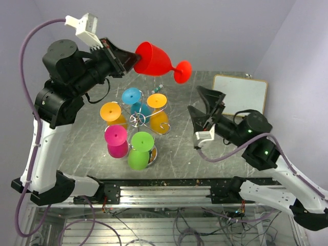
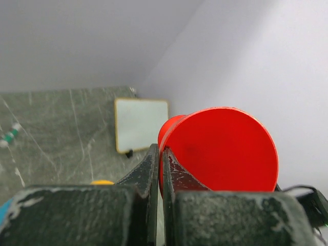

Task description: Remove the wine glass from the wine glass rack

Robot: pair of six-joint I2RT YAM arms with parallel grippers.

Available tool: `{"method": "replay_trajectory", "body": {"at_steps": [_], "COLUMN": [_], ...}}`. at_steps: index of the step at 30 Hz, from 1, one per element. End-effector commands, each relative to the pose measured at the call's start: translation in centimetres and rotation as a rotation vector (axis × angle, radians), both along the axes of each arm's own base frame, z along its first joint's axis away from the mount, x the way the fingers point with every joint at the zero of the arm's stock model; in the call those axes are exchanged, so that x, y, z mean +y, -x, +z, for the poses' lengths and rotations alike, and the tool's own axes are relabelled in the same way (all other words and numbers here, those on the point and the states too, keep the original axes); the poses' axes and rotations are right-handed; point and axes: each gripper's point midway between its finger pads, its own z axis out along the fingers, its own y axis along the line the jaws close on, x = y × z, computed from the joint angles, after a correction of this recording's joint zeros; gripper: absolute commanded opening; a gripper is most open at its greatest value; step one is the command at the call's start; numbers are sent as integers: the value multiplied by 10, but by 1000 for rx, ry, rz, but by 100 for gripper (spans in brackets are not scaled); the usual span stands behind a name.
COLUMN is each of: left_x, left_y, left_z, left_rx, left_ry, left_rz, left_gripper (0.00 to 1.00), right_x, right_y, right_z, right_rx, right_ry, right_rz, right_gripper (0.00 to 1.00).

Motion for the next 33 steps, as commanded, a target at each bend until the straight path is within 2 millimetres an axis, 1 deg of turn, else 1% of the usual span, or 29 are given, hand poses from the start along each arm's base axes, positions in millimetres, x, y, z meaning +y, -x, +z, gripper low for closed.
{"method": "replay_trajectory", "body": {"at_steps": [1, 4, 5, 7, 8, 10, 13, 14, 15, 17, 18, 19, 20, 23, 25, 27, 28, 29, 30, 31, 32, 33], "left_x": [35, 47, 52, 63, 67, 84, 105, 114, 121, 132, 138, 143, 149, 168, 183, 198, 209, 214, 228, 237, 244, 250], "left_y": [-16, -32, -40, -52, -58, -70, -85, -91, -96, -107, -113, -119, -126, -147, -161, -171, -175, -179, -182, -186, -190, -192], "left_z": [41, 36, 31, 22, 17, 9, -2, -6, -11, -24, -32, -41, -50, -86, -109, -131, -140, -151, -160, -173, -186, -195], "left_rx": [-135, -139, -129, -118, -104, -80, -59, -51, -41, -15, -4, 12, 31, 118, 172, 221, 242, 261, 283, 312, 340, 358], "left_ry": [44, -1, -27, -81, -102, -142, -190, -210, -227, -268, -287, -304, -313, -324, -318, -324, -326, -336, -343, -353, -365, -376], "left_rz": [210, 304, 343, 414, 443, 521, 609, 642, 666, 703, 720, 735, 744, 751, 751, 759, 772, 773, 796, 805, 811, 818], "left_gripper": [7, 7, 7, 7, 7, 7, 7, 7, 7, 7, 7, 7, 7, 7, 7, 7, 7, 7, 7, 7, 7, 7], "right_x": [-10, -11, -10, -13, -15, -23, -49, -62, -71, -84, -89, -94, -97, -103, -105, -106, -105, -105, -105, -104, -104, -102], "right_y": [10, 17, 18, 21, 22, 21, 13, 8, 5, 4, 3, 4, 4, 4, 4, 5, 5, 6, 7, 8, 9, 10], "right_z": [-5, -24, -36, -49, -59, -72, -85, -92, -102, -120, -131, -133, -140, -162, -173, -180, -181, -182, -182, -182, -181, -181], "right_rx": [353, 633, 754, 914, 991, 1107, 1237, 1257, 1276, 1301, 1313, 1317, 1326, 1361, 1375, 1395, 1407, 1419, 1429, 1441, 1456, 1467], "right_ry": [-274, -416, -479, -597, -656, -787, -1038, -1113, -1148, -1166, -1160, -1168, -1154, -1164, -1191, -1230, -1248, -1271, -1295, -1319, -1337, -1346], "right_rz": [33, 41, 34, 18, 2, -44, -194, -281, -359, -500, -570, -616, -663, -799, -857, -880, -881, -878, -873, -869, -858, -847], "right_gripper": [100, 100, 100, 100, 100, 100, 100, 100, 100, 100, 100, 100, 100, 100, 100, 100, 100, 100, 100, 100, 100, 100]}}
